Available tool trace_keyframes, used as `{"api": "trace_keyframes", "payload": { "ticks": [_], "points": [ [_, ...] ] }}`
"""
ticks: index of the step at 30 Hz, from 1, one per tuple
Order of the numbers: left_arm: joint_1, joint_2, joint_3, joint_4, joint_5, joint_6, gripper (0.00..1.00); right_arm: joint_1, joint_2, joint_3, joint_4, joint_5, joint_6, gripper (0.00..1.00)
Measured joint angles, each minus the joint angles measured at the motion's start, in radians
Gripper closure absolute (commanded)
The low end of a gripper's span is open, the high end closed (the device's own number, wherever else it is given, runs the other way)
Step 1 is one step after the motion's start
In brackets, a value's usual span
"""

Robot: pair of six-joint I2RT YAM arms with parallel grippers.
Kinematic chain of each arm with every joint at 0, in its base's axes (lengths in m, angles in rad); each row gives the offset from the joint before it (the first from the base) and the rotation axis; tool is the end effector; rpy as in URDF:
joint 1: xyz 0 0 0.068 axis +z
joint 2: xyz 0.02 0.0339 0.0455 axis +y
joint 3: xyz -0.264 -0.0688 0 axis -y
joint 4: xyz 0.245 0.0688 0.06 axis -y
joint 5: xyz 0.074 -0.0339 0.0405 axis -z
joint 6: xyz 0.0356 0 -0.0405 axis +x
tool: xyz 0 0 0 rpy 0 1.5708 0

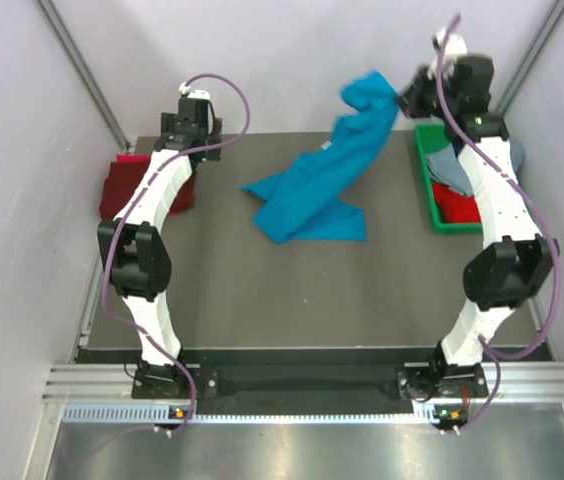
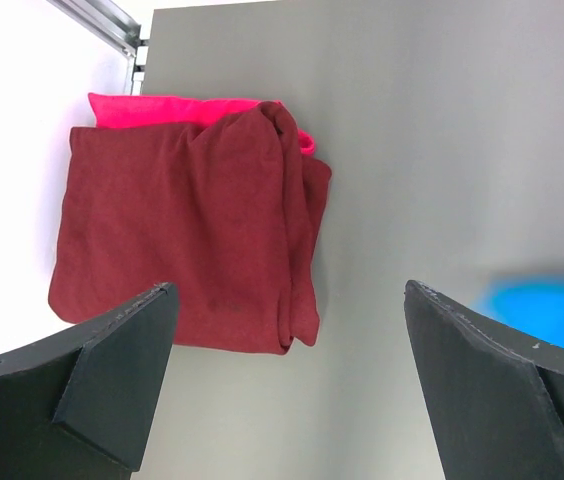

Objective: Fold and stack the t-shirts
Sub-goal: Move the tshirt to the center of the board, then flatten the tshirt out

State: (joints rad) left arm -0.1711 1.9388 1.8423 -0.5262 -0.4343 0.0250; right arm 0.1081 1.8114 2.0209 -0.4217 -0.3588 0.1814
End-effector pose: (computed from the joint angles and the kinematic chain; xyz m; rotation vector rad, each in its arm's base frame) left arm 0.4469 -0.0620 0.3339 -0.0316 2.1534 0.3907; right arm 0.4112 0.0572 0.4569 -0.1954 1.7891 0.5270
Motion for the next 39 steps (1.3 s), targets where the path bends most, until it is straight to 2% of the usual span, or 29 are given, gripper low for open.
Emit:
{"api": "trace_keyframes", "payload": {
  "ticks": [1, 2, 4, 5, 7, 9, 12, 14, 18, 23, 28, 33, 39],
  "points": [
    [0.0, 0.0, 0.0, 0.0, 0.0, 0.0, 0.01, -0.028, -0.016, -0.075, 0.001, 0.01, -0.005, 0.96],
    [0.0, 0.0, 0.0, 0.0, 0.004, 0.0, 0.01, -0.056, -0.037, -0.173, -0.006, 0.024, -0.012, 0.88],
    [0.0, 0.0, 0.002, -0.002, 0.015, -0.002, 0.01, -0.095, -0.066, -0.372, -0.023, 0.047, -0.01, 0.57],
    [0.0, 0.0, 0.002, -0.003, 0.022, -0.004, 0.01, -0.106, -0.079, -0.483, -0.047, 0.052, -0.006, 0.35],
    [0.0, 0.0, 0.002, -0.006, 0.037, -0.005, 0.01, -0.111, -0.09, -0.654, -0.084, 0.05, -0.002, 0.26],
    [0.0, 0.0, 0.002, -0.011, 0.053, -0.008, 0.01, -0.101, -0.091, -0.775, -0.152, 0.042, -0.001, 0.24],
    [0.0, 0.0, 0.002, -0.019, 0.084, -0.011, 0.01, -0.071, -0.092, -0.789, -0.198, 0.02, -0.002, 0.23],
    [0.0, 0.0, 0.002, -0.024, 0.112, -0.022, 0.01, -0.045, -0.08, -0.706, -0.192, -0.006, -0.002, 0.23],
    [-0.004, 0.001, -0.005, -0.027, 0.172, -0.053, 0.01, 0.009, 0.01, -0.432, -0.115, -0.057, -0.007, 0.24],
    [-0.01, 0.001, -0.06, -0.031, 0.26, -0.089, 0.01, 0.079, 0.201, -0.138, -0.023, -0.124, -0.017, 0.26],
    [-0.011, 0.0, -0.122, -0.043, 0.371, -0.126, 0.02, 0.134, 0.4, -0.002, -0.005, -0.16, -0.014, 0.26],
    [-0.013, -0.01, -0.19, -0.052, 0.455, -0.162, 0.03, 0.169, 0.56, 0.061, -0.009, -0.149, -0.013, 0.25],
    [-0.016, -0.026, -0.218, -0.058, 0.483, -0.176, 0.03, 0.183, 0.636, 0.095, -0.013, -0.107, -0.021, 0.24]
  ]
}}
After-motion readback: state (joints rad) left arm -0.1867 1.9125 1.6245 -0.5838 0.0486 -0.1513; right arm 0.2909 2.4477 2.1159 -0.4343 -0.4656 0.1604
